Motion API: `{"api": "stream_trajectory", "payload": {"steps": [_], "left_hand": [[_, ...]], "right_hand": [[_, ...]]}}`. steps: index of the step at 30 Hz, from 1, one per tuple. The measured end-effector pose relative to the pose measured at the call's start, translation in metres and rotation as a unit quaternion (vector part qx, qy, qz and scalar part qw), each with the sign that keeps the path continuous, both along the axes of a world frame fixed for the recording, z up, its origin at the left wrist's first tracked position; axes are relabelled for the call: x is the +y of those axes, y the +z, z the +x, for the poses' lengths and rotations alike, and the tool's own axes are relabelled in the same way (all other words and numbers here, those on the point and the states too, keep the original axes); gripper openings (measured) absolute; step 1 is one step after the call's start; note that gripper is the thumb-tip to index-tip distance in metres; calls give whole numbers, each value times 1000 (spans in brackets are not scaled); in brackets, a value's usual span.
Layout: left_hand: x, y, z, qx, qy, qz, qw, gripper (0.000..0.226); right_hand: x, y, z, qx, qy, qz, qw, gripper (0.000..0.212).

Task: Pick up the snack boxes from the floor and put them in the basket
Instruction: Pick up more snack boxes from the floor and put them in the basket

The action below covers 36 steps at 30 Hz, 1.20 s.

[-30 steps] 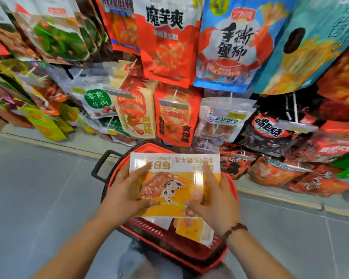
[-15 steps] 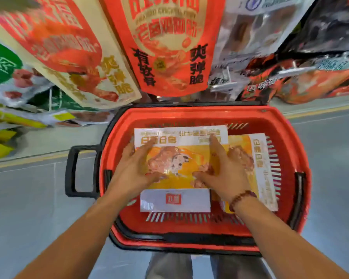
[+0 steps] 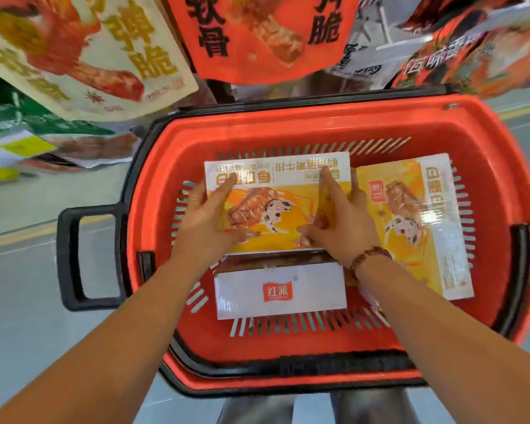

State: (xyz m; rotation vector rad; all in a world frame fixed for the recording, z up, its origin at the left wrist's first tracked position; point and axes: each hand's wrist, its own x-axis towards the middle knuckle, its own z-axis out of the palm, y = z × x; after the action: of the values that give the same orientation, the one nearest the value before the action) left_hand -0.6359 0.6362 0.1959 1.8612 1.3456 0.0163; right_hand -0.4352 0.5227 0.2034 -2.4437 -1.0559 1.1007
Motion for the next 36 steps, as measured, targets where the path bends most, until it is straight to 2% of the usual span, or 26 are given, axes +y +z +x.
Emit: {"api": "stream_trajectory", "payload": {"steps": [3,7,12,15,21,28,36], "left_hand": [[-2,2,-3,-5,-14,1,1000,94],[-2,23,-3,-30,34,16,999,75],[-3,99,10,-97,-2,93,991,70],[-12,157,25,-137,-32,106,984,68],[-65,282,69,-250,-63,98,961,72],[-156,405,150,-358,-173,145,906,67],[-310,481,256,-433,-319,166,826,66]], "right_hand": [[-1,3,0,-17,5,-8,1000,99],[0,32,4,-71,-34,14,997,81],[-17,107,15,-70,-113,113,985,68],[-43,162,25,-50,-174,178,967,63],[-131,285,42,-50,-297,283,911,59],[-258,394,71,-111,-403,388,821,55],[-446,470,108,-181,-449,460,744,52]]}}
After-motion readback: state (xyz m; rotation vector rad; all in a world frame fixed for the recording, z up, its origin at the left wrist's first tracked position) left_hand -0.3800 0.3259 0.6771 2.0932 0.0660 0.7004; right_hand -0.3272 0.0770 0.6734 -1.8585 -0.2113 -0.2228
